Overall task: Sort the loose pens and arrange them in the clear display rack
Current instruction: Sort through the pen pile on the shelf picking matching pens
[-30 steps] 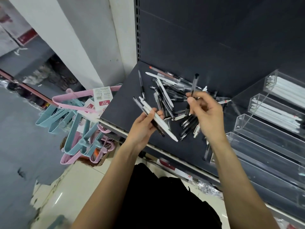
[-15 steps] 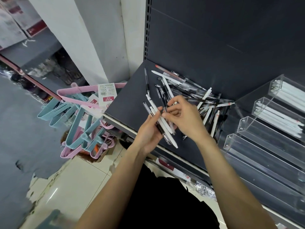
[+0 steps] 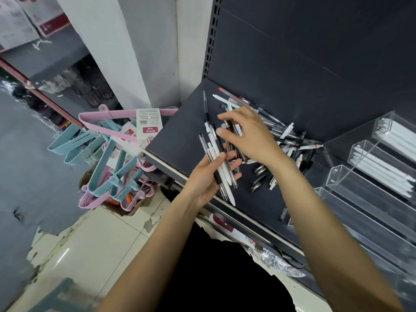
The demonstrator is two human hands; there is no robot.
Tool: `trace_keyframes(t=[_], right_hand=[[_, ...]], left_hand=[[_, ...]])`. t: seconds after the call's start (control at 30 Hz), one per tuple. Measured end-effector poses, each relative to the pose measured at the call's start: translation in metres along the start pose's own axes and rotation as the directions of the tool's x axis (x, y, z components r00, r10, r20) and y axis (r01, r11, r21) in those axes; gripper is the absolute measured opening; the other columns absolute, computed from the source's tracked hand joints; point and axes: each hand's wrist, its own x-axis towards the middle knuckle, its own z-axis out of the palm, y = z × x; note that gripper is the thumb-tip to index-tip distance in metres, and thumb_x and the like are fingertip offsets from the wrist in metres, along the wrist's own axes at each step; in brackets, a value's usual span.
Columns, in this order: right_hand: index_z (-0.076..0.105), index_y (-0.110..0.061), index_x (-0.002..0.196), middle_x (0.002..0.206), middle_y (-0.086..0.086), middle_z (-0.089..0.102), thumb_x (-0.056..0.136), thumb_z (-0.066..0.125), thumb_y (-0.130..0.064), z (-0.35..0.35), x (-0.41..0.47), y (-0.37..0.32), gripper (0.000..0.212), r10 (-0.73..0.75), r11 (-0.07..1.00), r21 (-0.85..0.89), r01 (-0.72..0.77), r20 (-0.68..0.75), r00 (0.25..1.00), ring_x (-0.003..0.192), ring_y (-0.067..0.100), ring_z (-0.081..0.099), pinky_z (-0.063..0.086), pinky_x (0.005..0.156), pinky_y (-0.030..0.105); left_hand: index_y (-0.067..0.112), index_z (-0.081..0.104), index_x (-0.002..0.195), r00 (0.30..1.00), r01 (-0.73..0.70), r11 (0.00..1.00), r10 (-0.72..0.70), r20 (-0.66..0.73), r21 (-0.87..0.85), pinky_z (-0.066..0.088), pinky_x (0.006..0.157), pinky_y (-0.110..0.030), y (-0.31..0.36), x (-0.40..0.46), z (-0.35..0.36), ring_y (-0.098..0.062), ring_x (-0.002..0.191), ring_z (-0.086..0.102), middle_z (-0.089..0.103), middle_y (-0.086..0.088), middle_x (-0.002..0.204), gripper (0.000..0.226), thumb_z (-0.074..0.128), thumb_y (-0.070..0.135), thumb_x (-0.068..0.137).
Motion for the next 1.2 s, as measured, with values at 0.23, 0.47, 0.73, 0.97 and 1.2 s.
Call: trace_keyframes(t=[0.23, 0.47, 0.73, 0.97, 1.2], right_hand=[[0.069, -0.017, 0.08, 0.074, -0.017, 0.06, 0.083, 0.071, -0.025, -0.011, 0.037, -0.008, 0.009, 0.062, 0.961, 0.245, -0.125, 0.252, 0.966, 0.062, -0.013, 0.051, 0.037, 0.065, 0.012], [0.06, -0.024, 0.076, 0.064, -0.008, 0.065, 0.085, 0.065, -0.018, -0.029, 0.017, -0.011, 0.011, 0.28, 0.795, 0.606, 0.017, -0.392, 0.877, 0.054, 0.002, 0.054, 0.043, 0.058, 0.022], [0.064, -0.018, 0.088, 0.079, -0.011, 0.07, 0.085, 0.069, -0.017, 0.042, -0.055, 0.006, 0.006, 0.301, 0.834, 0.536, -0.132, -0.241, 0.923, 0.075, -0.003, 0.064, 0.047, 0.07, 0.013], [0.068, -0.02, 0.091, 0.086, -0.016, 0.068, 0.086, 0.067, -0.016, 0.058, -0.071, 0.006, 0.006, 0.198, 0.93, 0.357, -0.087, -0.288, 0.937, 0.081, 0.003, 0.063, 0.051, 0.072, 0.025], [0.061, -0.02, 0.094, 0.078, 0.0, 0.071, 0.081, 0.073, -0.022, 0.058, -0.1, 0.005, 0.018, 0.451, 0.624, 0.726, -0.288, -0.035, 0.892, 0.07, 0.013, 0.07, 0.054, 0.061, 0.023]], left_hand=[[0.015, 0.06, 0.117, 0.999, 0.007, 0.991, -0.012, 0.039, 0.137, 0.057, 0.085, -0.043, -0.003, -0.006, 0.001, -0.019, 0.097, 0.069, 0.072, -0.002, 0.1, 0.023, 0.045, 0.013, 0.1], [0.008, 0.056, 0.113, 1.0, 0.002, 0.996, -0.004, -0.019, -0.089, 0.058, 0.082, -0.044, -0.009, -0.004, 0.0, -0.023, 0.095, 0.07, 0.072, -0.007, 0.098, 0.021, 0.039, 0.009, 0.102], [0.012, 0.055, 0.115, 0.986, -0.157, 0.942, 0.131, -0.104, -0.296, 0.058, 0.082, -0.039, 0.004, -0.003, -0.005, -0.023, 0.107, 0.066, 0.068, -0.008, 0.117, 0.022, 0.037, 0.015, 0.103], [0.018, 0.051, 0.124, 0.983, -0.176, 0.945, 0.152, -0.107, -0.275, 0.051, 0.094, -0.039, 0.005, -0.005, -0.002, -0.018, 0.11, 0.065, 0.069, 0.002, 0.116, 0.025, 0.038, 0.021, 0.102], [0.016, 0.055, 0.115, 0.965, -0.255, 0.917, 0.224, -0.135, -0.307, 0.055, 0.089, -0.043, 0.004, -0.005, 0.001, -0.019, 0.099, 0.069, 0.073, 0.0, 0.099, 0.021, 0.038, 0.015, 0.102]])
